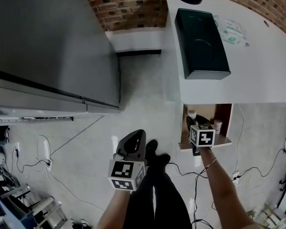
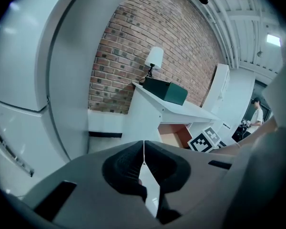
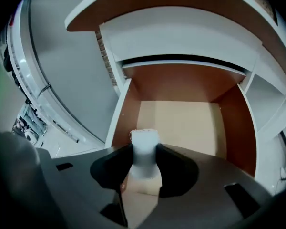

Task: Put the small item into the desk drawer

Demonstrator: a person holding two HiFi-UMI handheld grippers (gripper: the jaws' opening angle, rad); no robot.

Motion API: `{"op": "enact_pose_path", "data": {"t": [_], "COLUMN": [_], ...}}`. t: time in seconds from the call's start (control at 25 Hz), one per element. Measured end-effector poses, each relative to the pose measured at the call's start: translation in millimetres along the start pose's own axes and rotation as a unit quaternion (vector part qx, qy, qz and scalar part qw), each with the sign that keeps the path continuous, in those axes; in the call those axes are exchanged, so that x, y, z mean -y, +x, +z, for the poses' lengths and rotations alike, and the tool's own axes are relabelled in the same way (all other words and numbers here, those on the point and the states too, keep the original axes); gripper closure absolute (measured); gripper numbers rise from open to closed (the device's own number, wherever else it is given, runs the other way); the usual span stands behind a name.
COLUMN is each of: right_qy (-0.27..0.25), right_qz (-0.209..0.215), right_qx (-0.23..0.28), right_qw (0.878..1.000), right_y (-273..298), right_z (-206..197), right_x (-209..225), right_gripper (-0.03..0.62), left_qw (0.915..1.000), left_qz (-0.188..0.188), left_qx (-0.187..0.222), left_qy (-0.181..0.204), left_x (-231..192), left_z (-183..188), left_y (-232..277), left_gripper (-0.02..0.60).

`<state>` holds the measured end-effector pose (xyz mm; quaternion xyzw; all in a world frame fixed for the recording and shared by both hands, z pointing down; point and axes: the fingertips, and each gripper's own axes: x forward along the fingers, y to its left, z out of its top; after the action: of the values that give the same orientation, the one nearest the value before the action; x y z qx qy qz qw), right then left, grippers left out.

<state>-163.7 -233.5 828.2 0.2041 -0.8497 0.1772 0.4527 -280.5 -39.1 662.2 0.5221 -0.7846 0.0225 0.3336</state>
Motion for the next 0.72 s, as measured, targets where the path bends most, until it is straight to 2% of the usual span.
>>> {"op": "enact_pose_path", "data": {"t": [0.2, 0.52, 0.72], "right_qy": [-0.025, -0.024, -0.026], "right_qz": [-0.015, -0.030, -0.034], "right_qx": [-0.031, -0.064, -0.064], "right_qw": [0.999, 0.997, 0.997], "right_y": [33, 68, 77], "right_z": [-8, -13, -15], "right_x": [11, 25, 27], "right_gripper": [0.429, 0.428, 0.427], "left_qw": [0.9998, 0.9992, 0.9991], "left_qz": [0.014, 0.027, 0.027], "left_qx": [-0.003, -0.012, -0.016], "left_qy": [-0.016, -0.027, -0.028], "left_x": [-18, -34, -38], "left_z": [-6, -12, -13], "left_y": [10, 27, 35], "left_gripper": [0.555, 0.555, 0.555]}}
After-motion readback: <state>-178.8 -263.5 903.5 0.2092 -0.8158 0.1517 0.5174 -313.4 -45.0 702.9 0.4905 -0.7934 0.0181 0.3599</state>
